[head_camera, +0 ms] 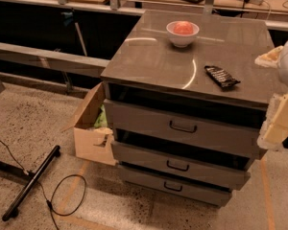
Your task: Open bottom drawer
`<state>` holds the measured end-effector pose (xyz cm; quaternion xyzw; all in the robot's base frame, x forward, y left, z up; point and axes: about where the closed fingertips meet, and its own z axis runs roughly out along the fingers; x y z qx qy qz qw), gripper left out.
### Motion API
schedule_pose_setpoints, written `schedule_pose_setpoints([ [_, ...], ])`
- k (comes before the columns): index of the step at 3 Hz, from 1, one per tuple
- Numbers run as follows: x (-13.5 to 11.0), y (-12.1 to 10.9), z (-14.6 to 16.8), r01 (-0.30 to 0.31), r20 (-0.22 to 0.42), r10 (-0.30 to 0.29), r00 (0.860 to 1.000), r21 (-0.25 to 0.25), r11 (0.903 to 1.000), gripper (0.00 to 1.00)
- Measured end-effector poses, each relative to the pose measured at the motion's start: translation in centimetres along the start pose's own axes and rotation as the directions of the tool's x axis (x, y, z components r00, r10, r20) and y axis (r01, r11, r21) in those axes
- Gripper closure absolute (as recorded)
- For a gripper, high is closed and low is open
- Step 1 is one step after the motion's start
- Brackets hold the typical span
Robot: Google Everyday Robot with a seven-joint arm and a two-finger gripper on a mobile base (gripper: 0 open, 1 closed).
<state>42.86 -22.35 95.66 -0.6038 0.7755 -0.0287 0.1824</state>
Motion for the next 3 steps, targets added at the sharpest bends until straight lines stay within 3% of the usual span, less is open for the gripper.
schedule_pose_setpoints([
  [2, 4.0, 2.0, 8.5, 0.011, 0.068, -0.014, 0.998, 0.046, 0.9989, 0.0],
  [3, 6.5, 3.2, 13.7, -0.021, 0.081, 0.02, 0.996, 0.013, 0.9997, 0.0],
])
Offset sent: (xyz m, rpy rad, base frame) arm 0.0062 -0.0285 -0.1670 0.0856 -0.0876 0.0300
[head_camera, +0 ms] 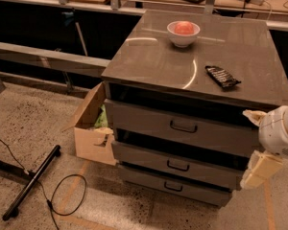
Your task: Open bottom drawer
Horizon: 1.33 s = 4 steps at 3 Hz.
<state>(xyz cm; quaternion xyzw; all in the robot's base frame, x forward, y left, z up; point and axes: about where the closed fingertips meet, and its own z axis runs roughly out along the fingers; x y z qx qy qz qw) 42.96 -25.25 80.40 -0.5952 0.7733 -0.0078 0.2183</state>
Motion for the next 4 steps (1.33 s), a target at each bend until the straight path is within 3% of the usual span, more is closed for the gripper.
schedule_pose_setpoints([
  [1, 3.8, 2.3, 5.0, -0.064, 0.033, 0.068, 0.997, -0.107, 0.9923, 0.0],
  [2, 3.8, 2.3, 5.0, -0.064, 0.033, 0.067, 0.997, -0.107, 0.9923, 0.0],
  [3, 5.5, 5.0, 6.9, -0.114, 0.096, 0.13, 0.987, -0.154, 0.9814, 0.0],
  [4, 8.4, 9.2, 10.4, -0.147, 0.176, 0.184, 0.967, -0.203, 0.968, 0.0],
])
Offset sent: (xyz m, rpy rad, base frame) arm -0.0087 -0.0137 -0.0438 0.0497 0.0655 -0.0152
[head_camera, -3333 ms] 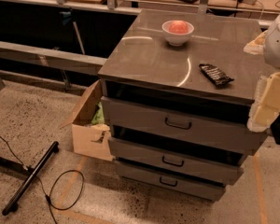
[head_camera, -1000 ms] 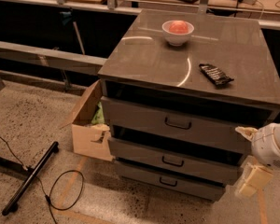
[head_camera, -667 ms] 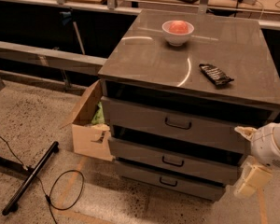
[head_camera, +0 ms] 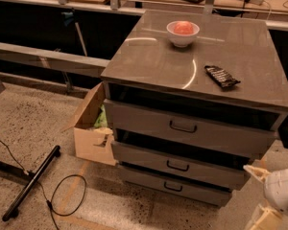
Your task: Open bottom drawer
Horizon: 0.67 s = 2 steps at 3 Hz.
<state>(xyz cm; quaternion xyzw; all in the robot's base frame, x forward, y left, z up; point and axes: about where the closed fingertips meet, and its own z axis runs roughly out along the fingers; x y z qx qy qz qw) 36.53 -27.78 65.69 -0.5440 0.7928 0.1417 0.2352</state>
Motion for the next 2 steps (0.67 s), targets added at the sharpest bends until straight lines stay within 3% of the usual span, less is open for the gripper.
schedule_pose_setpoints([
  [1, 3.8, 2.3, 4.1, -0.043, 0.058, 0.045, 0.997, -0.022, 0.9988, 0.0],
  [2, 7.7, 4.4, 8.9, -0.148, 0.1, 0.151, 0.983, -0.034, 0.9884, 0.0],
])
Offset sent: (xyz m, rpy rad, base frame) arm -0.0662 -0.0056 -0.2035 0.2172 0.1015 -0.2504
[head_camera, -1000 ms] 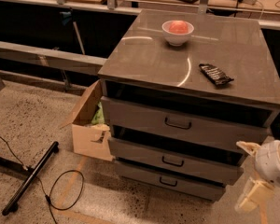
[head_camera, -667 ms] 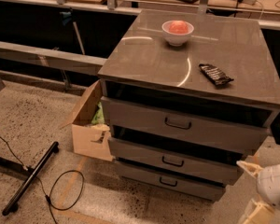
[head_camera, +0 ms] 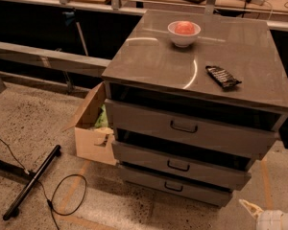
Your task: Open bottom drawer
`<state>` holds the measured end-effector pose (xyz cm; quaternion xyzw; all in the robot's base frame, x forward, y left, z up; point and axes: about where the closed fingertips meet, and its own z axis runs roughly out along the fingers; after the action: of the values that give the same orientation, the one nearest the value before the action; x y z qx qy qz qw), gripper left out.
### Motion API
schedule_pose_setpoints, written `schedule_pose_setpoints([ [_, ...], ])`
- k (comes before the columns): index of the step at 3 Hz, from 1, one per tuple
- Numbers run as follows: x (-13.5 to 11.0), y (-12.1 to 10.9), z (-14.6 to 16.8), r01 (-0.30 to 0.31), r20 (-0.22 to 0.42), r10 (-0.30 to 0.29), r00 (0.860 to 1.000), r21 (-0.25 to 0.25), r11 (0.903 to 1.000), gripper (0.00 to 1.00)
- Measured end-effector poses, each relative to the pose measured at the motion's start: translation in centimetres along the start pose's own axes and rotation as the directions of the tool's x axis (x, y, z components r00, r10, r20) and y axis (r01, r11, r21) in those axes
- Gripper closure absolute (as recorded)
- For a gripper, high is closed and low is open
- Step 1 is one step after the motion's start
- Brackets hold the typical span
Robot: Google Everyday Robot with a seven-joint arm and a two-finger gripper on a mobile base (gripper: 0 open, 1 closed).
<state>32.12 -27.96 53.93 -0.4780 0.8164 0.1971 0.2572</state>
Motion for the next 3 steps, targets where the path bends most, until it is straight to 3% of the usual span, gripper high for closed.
schedule_pose_setpoints([
  [1, 4.2, 0.6, 5.0, -0.107, 0.023, 0.107, 0.994, 0.001, 0.9942, 0.0],
  [2, 7.5, 0.0, 11.5, -0.173, 0.015, 0.173, 0.985, -0.016, 0.9847, 0.0],
  [3, 8.3, 0.9, 13.9, -0.195, 0.019, 0.197, 0.98, -0.049, 0.9795, 0.0],
])
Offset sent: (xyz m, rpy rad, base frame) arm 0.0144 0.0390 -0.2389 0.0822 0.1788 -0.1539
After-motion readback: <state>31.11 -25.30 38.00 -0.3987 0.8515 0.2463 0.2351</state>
